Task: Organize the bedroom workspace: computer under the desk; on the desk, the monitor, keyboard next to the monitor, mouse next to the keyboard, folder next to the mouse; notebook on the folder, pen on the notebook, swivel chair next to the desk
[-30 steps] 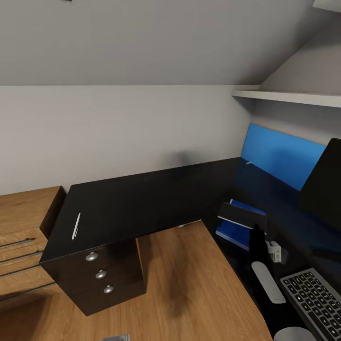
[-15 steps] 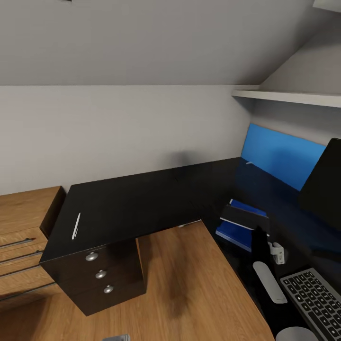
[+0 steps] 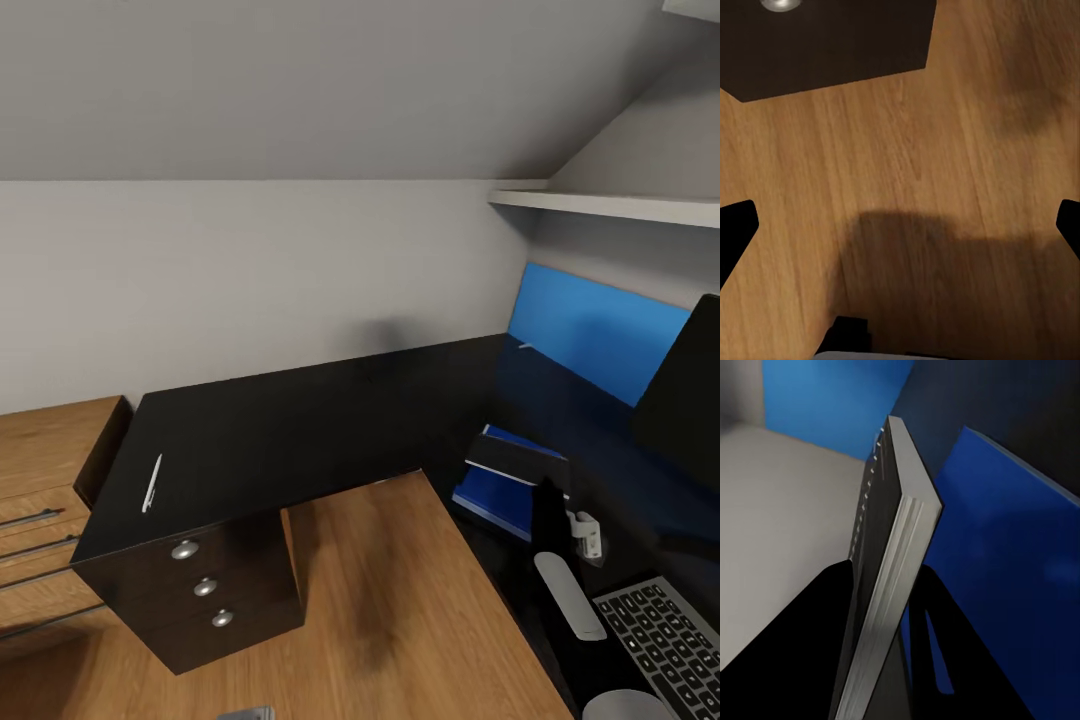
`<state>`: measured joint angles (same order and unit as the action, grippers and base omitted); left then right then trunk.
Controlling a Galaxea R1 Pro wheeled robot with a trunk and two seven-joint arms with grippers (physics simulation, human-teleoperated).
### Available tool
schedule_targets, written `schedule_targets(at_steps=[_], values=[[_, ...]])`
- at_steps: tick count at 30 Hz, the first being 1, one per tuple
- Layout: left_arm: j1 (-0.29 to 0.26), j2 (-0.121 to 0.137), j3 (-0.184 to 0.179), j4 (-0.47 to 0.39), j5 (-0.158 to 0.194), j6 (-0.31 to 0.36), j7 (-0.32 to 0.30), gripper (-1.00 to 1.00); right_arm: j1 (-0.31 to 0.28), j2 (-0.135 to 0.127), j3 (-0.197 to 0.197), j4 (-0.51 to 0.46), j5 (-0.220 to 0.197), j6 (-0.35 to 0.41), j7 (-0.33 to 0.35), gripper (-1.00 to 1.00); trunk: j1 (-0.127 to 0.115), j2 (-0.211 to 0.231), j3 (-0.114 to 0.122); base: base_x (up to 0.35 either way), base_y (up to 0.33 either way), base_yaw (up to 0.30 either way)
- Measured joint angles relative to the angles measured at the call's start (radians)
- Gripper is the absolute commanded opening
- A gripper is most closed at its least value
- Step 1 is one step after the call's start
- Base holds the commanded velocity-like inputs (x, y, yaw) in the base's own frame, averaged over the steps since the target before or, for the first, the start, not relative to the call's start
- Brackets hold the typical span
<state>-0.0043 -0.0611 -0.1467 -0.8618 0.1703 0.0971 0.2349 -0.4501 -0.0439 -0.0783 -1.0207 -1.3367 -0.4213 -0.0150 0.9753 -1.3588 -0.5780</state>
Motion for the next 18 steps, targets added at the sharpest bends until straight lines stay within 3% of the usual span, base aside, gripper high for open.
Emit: schedule_targets(at_steps=[18], values=[[0.0, 0.001, 0.0, 0.0, 0.0, 0.0, 0.0, 1.0, 0.0, 0.0, 0.0, 0.0, 0.0, 0.0, 0.0, -1.0, 0.0, 0.0, 0.0, 0.072, -0.029, 0.0]])
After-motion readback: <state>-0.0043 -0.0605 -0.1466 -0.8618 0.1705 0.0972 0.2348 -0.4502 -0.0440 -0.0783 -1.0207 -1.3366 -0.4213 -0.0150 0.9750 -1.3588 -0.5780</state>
